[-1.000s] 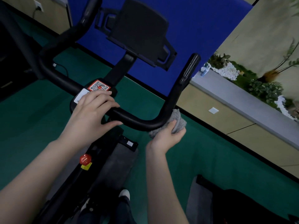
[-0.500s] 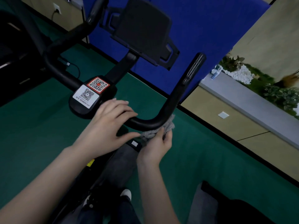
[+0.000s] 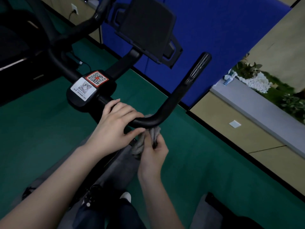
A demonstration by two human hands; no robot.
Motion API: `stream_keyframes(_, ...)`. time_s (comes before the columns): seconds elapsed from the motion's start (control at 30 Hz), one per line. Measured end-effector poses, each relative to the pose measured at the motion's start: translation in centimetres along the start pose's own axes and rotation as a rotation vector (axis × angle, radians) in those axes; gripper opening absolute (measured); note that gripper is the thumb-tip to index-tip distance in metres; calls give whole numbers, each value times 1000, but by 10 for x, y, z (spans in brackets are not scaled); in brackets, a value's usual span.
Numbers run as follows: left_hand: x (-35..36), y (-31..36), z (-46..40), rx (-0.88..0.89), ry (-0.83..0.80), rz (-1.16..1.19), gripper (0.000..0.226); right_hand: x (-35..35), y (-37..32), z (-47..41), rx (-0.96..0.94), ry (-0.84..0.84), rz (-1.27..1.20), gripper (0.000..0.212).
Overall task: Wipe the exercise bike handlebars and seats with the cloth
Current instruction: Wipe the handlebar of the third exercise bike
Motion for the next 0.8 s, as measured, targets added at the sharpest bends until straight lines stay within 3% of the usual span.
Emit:
stream_keyframes(0.13, 2, 1, 0, -34, 30, 13, 37, -5, -13, -28, 6, 58, -70, 12)
stream_keyframes(0.23, 2, 3, 0, -44, 47, 20, 37, -2, -11, -18, -42, -34, 11, 16)
stream_keyframes(0.37, 2, 4, 0, -53, 47, 34, 36, -6, -7, -9, 33, -114, 24, 17)
stream_keyframes(0.5, 2, 2, 0, -59, 47, 31, 34, -10, -23, -28, 37, 92, -99, 14)
stream_keyframes(0.63, 4, 1, 0, -57, 51, 47, 32, -12, -35, -37, -327, 227, 72, 7)
stream_keyframes(0.7, 4, 0, 1, -57, 50, 60, 31, -12, -36, -35, -538, 197, 234, 19)
stream_keyframes(0.8, 4, 0, 1, -52, 59, 71, 31, -14, -46, -48, -645, 131, 357, 25)
Point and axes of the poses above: each hand's wrist, its own z-axis away from the middle knuckle, its own x-axis out of the palm, y = z × x, the point moved 1 cm from there along -z, towards the middle knuckle, and after that the axes turned 9 degrees about y, right-handed, at the moved point
